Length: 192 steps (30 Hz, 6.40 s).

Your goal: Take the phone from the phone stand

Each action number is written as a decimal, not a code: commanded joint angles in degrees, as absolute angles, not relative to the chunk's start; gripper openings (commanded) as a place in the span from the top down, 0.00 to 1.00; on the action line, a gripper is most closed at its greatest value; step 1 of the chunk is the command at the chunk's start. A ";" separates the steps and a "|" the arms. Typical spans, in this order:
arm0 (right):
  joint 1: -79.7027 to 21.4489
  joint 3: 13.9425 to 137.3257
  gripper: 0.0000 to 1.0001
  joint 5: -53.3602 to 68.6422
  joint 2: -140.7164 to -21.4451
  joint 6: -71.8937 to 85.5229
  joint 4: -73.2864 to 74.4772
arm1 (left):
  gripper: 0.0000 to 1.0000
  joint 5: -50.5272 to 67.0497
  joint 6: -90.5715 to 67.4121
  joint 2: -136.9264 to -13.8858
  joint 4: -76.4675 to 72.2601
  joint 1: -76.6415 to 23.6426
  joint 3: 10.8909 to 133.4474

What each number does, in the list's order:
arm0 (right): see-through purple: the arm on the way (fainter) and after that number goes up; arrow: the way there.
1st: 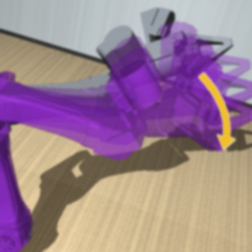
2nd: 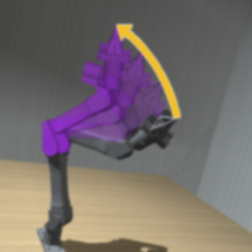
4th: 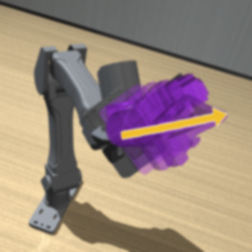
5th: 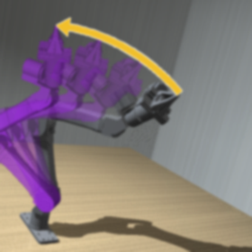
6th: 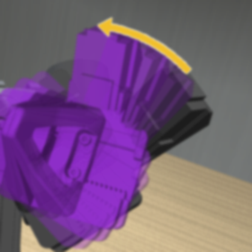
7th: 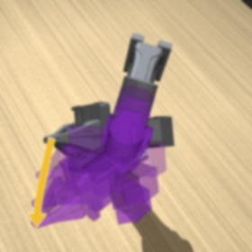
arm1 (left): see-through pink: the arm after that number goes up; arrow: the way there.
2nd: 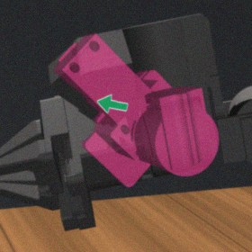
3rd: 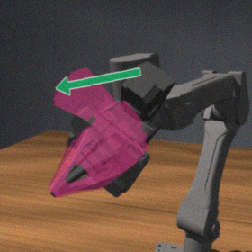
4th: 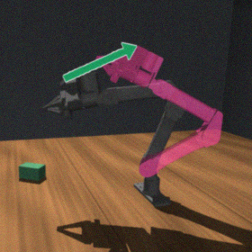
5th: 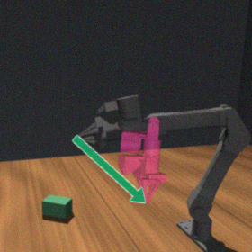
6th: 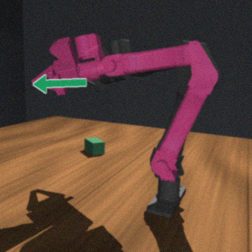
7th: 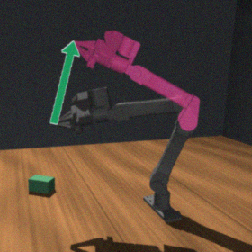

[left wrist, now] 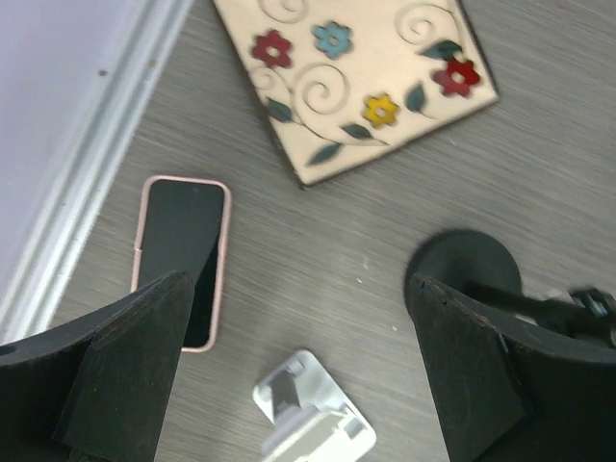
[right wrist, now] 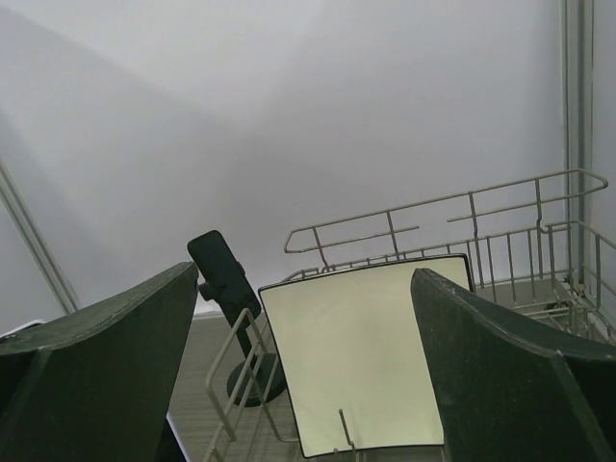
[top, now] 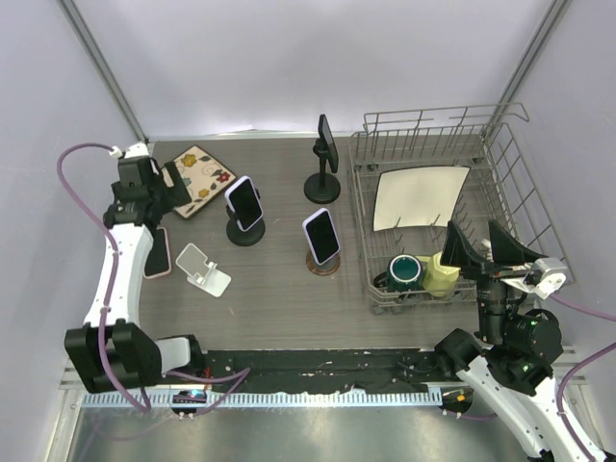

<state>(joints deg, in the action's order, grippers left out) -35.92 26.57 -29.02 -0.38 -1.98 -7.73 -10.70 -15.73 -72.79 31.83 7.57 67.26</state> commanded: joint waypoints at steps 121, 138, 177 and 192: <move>-36.30 47.90 0.02 3.87 -39.29 2.46 14.15 | 0.00 6.76 -20.91 -63.46 34.28 -4.56 45.88; -36.21 47.29 0.02 5.80 -39.46 3.08 13.62 | 0.00 16.44 -31.99 -54.05 27.77 -8.88 37.71; -43.86 60.73 0.01 -7.29 -69.78 11.51 7.74 | 0.00 -8.97 -26.37 -27.16 32.70 -8.88 36.91; -47.46 58.63 0.01 -12.65 -77.25 10.02 0.27 | 0.00 -6.42 -26.63 -27.33 32.35 -8.88 36.39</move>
<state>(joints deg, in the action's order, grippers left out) -46.72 59.64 -8.95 -76.82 10.70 5.28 -7.86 -26.57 -27.24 35.38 -8.62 36.58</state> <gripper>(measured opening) 0.987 0.997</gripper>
